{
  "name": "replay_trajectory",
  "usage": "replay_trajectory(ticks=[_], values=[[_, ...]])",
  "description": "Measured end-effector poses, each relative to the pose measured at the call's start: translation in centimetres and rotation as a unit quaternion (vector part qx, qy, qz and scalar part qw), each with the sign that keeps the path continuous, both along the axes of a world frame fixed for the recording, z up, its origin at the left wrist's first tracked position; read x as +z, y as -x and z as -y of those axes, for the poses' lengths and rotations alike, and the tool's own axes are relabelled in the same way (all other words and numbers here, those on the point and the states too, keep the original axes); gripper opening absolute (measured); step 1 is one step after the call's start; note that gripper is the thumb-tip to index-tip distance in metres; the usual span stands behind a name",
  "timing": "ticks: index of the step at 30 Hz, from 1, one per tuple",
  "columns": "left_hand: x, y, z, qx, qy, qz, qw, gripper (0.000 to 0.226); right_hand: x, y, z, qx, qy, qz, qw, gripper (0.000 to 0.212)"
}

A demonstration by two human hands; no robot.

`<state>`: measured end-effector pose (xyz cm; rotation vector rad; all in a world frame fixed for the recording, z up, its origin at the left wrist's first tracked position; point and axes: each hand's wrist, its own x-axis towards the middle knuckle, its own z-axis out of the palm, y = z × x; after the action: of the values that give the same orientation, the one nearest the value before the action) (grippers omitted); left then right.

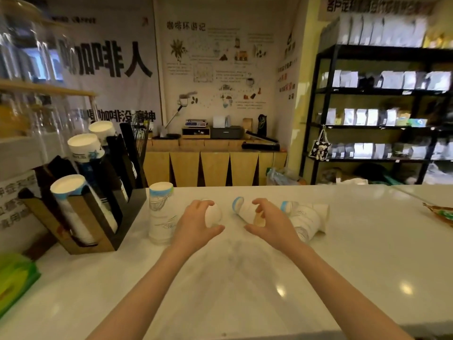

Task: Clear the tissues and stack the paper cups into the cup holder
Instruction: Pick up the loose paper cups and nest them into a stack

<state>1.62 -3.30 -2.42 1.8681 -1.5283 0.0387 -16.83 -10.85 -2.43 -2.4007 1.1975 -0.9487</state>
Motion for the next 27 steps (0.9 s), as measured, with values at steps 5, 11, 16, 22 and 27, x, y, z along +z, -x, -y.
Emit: replay_trajectory(ticks=[5, 11, 16, 22, 27], values=[[-0.1, -1.2, 2.8, 0.008, -0.035, 0.028, 0.999, 0.073, 0.0, -0.4, 3.2, -0.031, 0.017, -0.037, 0.999, 0.066], [-1.2, -2.5, 5.7, 0.046, -0.104, 0.102, 0.988, 0.086, -0.2, -1.8, 6.8, -0.093, -0.036, -0.126, 0.987, 0.092], [-2.6, -2.8, 6.9, 0.079, -0.142, 0.115, 0.980, 0.081, -1.4, -2.5, 8.1, -0.127, -0.100, -0.187, 0.969, 0.105], [-2.6, -3.0, 7.9, 0.088, -0.103, 0.062, 0.989, 0.084, -0.8, -2.4, 9.4, -0.114, -0.112, -0.171, 0.972, 0.089], [-1.2, -1.7, 8.1, 0.011, 0.067, -0.162, 0.984, 0.097, 3.1, -1.7, 10.9, -0.084, -0.137, 0.025, 0.987, 0.089]])
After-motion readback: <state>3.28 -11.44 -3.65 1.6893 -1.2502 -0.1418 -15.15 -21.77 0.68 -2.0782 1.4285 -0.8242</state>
